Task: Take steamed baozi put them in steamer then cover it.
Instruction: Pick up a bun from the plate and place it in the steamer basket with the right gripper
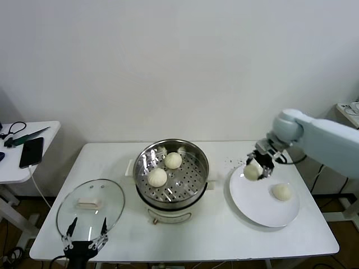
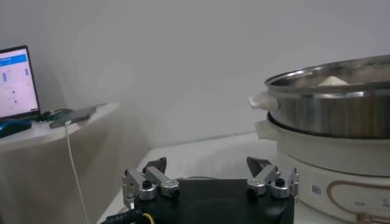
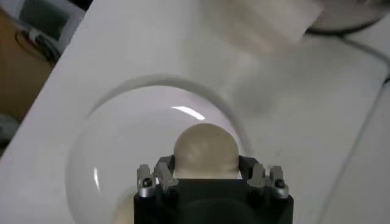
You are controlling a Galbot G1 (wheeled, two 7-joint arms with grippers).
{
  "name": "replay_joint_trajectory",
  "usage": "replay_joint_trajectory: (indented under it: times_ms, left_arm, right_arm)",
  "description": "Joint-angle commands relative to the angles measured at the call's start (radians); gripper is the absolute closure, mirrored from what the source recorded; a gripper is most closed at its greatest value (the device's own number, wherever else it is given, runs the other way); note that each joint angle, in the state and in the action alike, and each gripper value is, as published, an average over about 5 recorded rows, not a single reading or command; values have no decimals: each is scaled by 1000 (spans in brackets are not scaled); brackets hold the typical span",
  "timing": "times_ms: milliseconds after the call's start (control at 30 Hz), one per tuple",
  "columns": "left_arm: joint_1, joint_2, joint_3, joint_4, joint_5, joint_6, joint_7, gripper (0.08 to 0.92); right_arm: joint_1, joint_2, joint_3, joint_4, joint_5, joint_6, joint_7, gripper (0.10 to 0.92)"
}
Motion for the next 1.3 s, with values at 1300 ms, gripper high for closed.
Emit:
replay_joint_trajectory:
  times_ms: [1300]
  left_arm:
    - [-18, -16, -4, -4, -40, 20, 4, 177]
  right_arm:
    - [-53, 604, -40, 25, -194, 414, -32, 321]
